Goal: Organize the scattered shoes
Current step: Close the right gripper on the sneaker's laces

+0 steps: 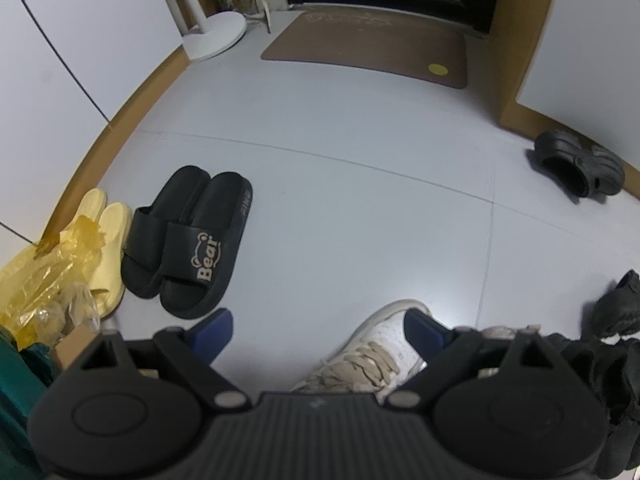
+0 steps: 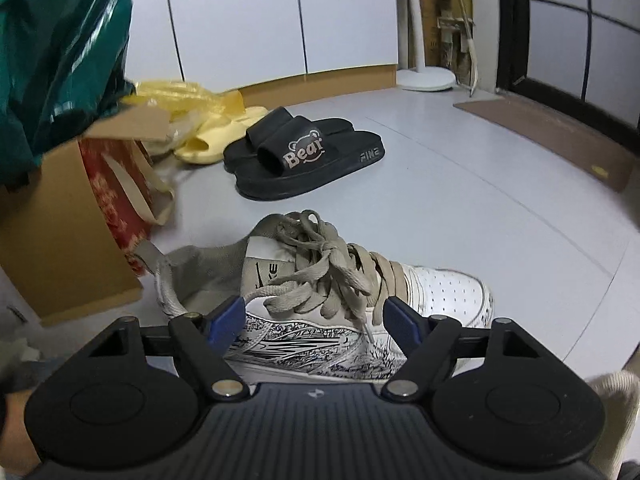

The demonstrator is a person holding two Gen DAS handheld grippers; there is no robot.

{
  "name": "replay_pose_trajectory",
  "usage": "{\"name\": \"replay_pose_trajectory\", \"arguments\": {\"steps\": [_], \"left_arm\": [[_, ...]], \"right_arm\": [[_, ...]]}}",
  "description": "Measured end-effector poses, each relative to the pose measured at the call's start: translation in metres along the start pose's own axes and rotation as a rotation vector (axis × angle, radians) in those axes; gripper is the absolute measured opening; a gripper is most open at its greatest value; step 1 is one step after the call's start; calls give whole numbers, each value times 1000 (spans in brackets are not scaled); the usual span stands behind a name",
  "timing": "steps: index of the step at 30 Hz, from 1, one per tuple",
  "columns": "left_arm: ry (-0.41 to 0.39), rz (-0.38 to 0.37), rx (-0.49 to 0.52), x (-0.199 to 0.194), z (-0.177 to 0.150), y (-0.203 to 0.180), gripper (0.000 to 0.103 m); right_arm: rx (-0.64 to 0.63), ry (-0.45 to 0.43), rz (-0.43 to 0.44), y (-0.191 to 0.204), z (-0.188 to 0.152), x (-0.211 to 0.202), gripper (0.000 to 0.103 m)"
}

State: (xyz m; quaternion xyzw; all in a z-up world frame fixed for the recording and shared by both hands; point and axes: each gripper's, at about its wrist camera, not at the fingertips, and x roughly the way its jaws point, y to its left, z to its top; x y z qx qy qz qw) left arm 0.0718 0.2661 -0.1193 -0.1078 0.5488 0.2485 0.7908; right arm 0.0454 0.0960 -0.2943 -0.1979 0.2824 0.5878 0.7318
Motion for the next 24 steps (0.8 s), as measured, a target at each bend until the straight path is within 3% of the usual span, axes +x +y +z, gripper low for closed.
{"name": "replay_pose_trajectory", "arguments": {"steps": [7,15,18,24], "left_arm": [[0,-19,-4,-2,0,3,94],[-1,-34,-11,-4,2,1,94],[0,-37,-12,-4,2,0,94],[-1,-41,-8,-5,2,-3,94]], "right_arm": [[-28,12,-34,18,-3,20,84],[-158,65,-74,38,2,38,83],[-168,74,-96,38,-1,39,73],[-117,44,-187,53,-7,37,40]]}}
